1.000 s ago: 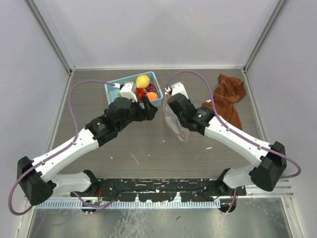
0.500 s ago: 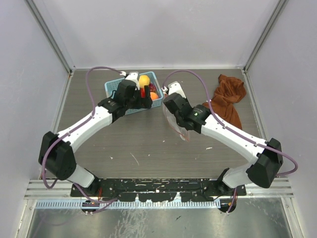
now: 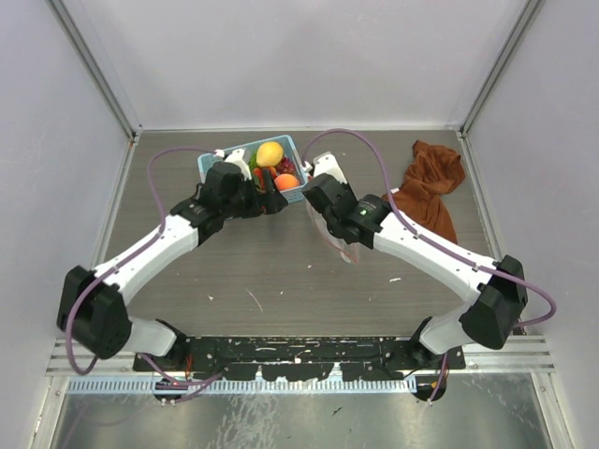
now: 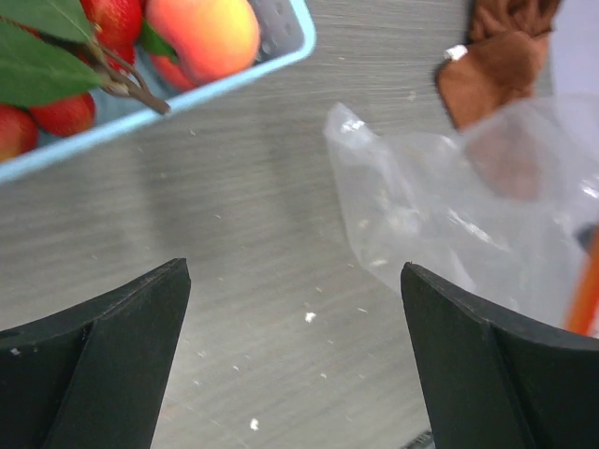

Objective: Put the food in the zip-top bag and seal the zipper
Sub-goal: Pick up the fake fruit from the bin.

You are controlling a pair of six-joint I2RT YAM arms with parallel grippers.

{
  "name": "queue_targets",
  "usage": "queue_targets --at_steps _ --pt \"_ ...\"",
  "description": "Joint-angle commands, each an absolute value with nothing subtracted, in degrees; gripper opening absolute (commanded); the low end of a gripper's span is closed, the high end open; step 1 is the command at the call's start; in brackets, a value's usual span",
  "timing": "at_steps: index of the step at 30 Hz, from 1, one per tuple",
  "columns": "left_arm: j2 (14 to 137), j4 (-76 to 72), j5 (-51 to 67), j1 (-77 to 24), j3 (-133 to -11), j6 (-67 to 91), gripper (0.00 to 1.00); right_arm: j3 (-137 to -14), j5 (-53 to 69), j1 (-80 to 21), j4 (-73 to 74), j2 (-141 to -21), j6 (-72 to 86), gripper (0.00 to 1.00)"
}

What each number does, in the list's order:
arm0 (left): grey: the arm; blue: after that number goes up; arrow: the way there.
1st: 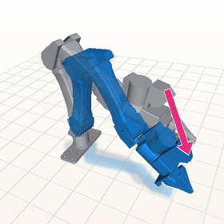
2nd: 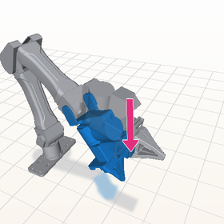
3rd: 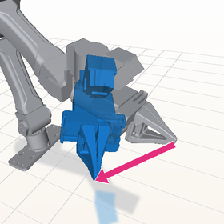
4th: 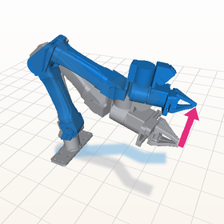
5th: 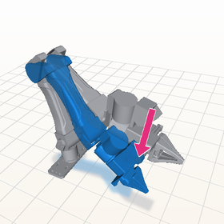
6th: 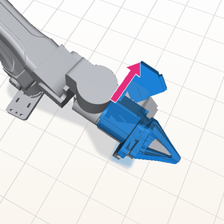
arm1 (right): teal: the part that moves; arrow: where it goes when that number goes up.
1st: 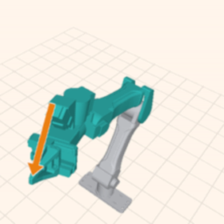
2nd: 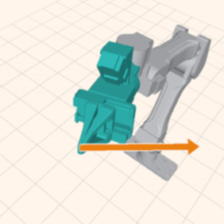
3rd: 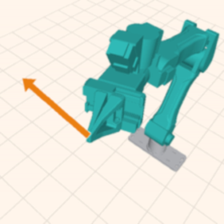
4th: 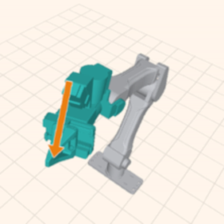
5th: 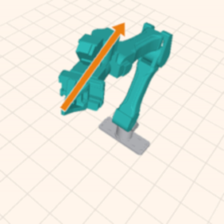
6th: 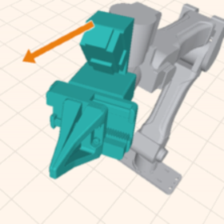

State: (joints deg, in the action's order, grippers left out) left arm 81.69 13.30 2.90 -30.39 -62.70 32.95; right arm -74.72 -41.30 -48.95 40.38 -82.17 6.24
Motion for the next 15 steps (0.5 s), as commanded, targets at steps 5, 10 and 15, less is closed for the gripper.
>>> queue_targets --at_steps 5,10,15 --pt "70.19 3.54 7.56 -34.56 -57.15 42.9 0.95 -79.09 -41.87 -49.31 38.94 -84.37 9.3 0.0" --pt "70.76 0.95 6.59 -37.76 -56.32 44.83 0.95 -79.46 -40.68 -49.39 38.69 -84.47 10.49 0.0" --pt "72.33 -1.21 6.78 -40.33 -57.56 46.54 0.93 -79.44 -39.51 -49.61 38.67 -84.19 11.36 0.0"
